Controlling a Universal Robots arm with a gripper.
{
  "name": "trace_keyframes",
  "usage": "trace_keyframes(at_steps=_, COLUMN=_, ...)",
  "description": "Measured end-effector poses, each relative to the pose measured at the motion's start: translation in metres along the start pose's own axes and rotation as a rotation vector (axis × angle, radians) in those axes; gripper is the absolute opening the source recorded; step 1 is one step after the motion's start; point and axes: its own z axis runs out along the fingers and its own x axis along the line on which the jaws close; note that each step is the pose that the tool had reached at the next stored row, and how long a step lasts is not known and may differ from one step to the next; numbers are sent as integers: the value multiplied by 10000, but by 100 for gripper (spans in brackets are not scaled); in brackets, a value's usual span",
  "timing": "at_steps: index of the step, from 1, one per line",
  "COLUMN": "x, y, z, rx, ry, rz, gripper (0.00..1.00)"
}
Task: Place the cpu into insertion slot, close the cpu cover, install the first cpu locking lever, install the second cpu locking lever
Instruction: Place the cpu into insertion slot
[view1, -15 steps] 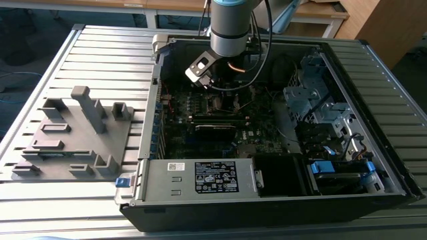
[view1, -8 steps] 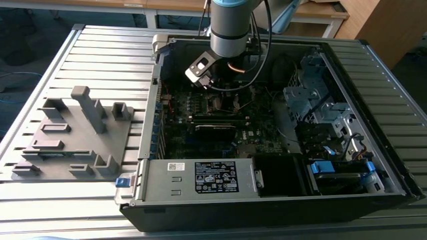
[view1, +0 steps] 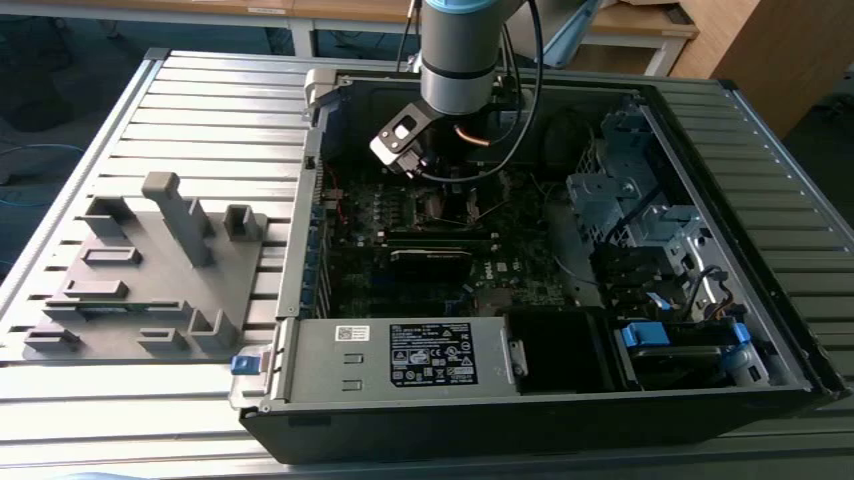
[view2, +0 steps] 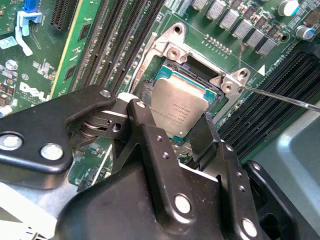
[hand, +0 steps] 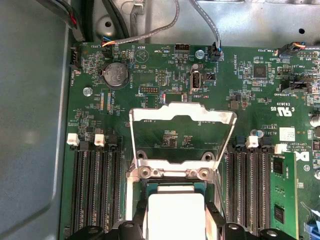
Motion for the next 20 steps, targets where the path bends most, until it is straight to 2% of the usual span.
trace_keyframes(at_steps=20, x=13, y=-5, z=-17, rx=0, ry=0, rz=2, gripper=54)
